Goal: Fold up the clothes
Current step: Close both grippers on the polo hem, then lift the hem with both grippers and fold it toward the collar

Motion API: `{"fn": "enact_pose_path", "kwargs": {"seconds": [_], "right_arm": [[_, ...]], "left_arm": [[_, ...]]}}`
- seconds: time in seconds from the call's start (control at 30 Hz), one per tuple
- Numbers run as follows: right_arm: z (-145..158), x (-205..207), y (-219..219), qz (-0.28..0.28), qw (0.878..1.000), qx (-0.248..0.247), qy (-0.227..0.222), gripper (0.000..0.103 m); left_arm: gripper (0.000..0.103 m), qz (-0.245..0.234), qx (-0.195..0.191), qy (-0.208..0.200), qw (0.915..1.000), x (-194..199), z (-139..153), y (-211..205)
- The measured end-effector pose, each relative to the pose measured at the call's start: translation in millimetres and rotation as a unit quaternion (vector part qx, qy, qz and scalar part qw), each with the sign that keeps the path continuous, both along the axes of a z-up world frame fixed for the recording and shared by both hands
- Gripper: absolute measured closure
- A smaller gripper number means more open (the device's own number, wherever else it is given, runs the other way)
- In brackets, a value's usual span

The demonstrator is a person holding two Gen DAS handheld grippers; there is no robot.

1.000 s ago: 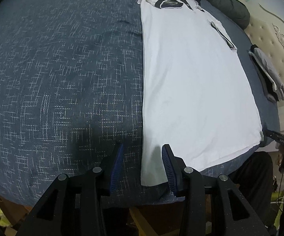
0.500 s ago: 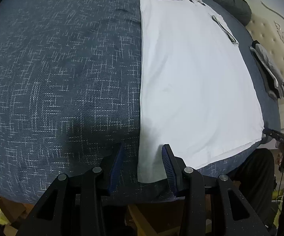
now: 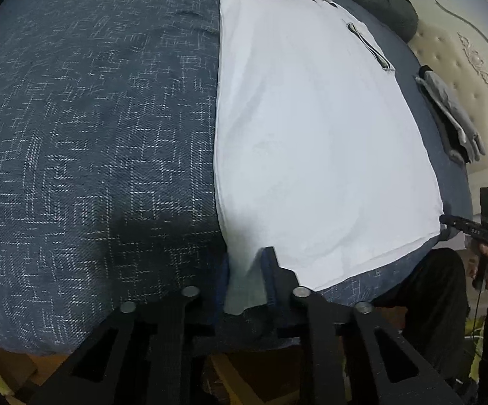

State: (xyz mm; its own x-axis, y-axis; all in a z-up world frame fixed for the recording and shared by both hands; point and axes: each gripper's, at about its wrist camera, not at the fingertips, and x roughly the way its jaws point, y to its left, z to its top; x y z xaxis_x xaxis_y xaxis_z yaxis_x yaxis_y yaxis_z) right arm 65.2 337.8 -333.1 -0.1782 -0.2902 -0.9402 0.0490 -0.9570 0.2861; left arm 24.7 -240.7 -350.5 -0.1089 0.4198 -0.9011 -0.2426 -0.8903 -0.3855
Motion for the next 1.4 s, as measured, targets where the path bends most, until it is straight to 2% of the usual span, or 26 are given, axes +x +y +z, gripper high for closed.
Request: {"fn": "enact_pose_path", "kwargs": {"seconds": [0.3,0.53,0.7,0.83,0.93,1.13,1.4], "right_arm": [[2.6,3.5,-8.6,0.012,1.000,-0.023,0.007,0.097],[19.8,-0.4,1.5,0.007,0.998,-0.055,0.029,0.099],[35.8,-16.3,10.2,-0.001,0.994,-0.092,0.051,0.100],[48.8,-25.3,18.7,-0.001,0.992,-0.103,0.067,0.100],[54.4,-32.9,16.6,-0.002,0.991,-0.107,0.075,0.100],[70.3,-55.9,18.8,-0.006,0.989,-0.114,0.093,0.100],[91.8,-97.6,26.7,-0.004,0.987,-0.113,0.110,0.100]], "left_arm": [[0.097,-0.003,0.005,0.009,0.9999,-2.6,9.2,-1.7],[0.098,-0.006,0.011,0.025,0.9996,-2.4,26.7,-2.3],[0.099,-0.004,0.023,0.045,0.9987,-6.8,45.7,-2.9],[0.099,-0.003,0.034,0.056,0.9978,-12.9,61.3,-3.9],[0.099,0.004,0.044,0.067,0.9968,-27.0,70.8,-13.5],[0.099,0.010,0.055,0.089,0.9944,-45.7,94.5,3.0],[0.099,0.009,0.048,0.104,0.9934,-86.0,118.1,13.9]]}}
